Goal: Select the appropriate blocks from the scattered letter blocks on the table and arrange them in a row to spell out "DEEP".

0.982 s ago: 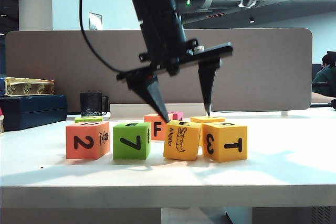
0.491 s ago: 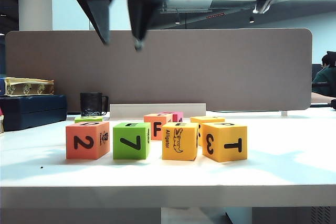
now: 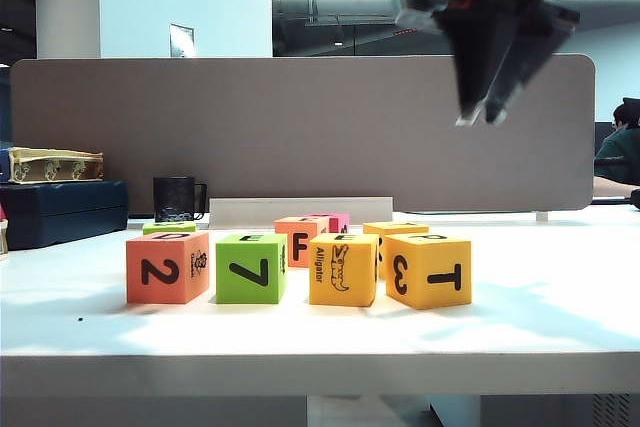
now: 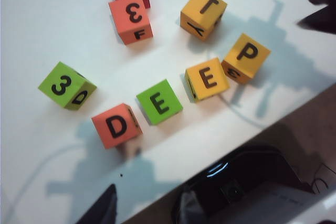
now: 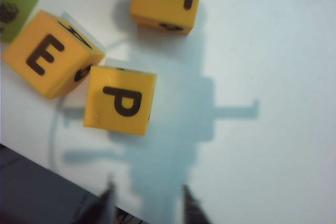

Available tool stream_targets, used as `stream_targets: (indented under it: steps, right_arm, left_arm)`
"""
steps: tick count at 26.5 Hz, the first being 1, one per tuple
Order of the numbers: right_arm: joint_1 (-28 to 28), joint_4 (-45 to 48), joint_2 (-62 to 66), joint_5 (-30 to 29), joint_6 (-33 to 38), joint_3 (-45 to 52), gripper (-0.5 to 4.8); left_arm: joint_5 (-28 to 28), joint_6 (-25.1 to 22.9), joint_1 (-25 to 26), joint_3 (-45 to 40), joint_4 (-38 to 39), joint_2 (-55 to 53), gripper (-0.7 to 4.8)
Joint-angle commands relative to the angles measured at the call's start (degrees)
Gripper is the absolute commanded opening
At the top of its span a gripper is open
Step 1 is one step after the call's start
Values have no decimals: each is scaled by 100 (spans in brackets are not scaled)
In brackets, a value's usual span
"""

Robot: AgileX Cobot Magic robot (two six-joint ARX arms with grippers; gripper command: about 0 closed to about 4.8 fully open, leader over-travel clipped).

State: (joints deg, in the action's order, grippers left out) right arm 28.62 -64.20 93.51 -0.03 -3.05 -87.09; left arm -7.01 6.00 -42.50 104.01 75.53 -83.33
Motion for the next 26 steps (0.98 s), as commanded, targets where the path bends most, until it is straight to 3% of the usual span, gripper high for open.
stream_targets:
  steps: [1, 3, 7, 10, 16, 17, 19, 26]
  right_arm:
    - [11, -35, 205, -442, -15, -17, 257]
    - [22, -48, 361, -741, -11, -17, 280]
    - [39, -66, 634, -769, 7, -17, 288]
    - [39, -173, 859, -765, 9, -15, 347]
    - [46, -140, 1246, -951, 7, -15, 359]
    - [48, -140, 1351, -1069, 7, -17, 416]
    - [52, -129, 1456, -1084, 7, -17, 479]
    - [74, 310, 1545, -1084, 7, -17, 479]
  left_arm:
    - [120, -2, 0, 15, 136, 249, 115]
    - [210, 0, 0, 15, 179, 343, 115]
    - [341, -7, -2, 15, 229, 411, 115]
    - [341, -118, -2, 15, 330, 409, 115]
    - [341, -151, -2, 15, 356, 409, 115]
    - [341, -151, -2, 15, 358, 409, 115]
    - [341, -151, -2, 15, 358, 409, 115]
    - [341, -151, -2, 15, 352, 409, 115]
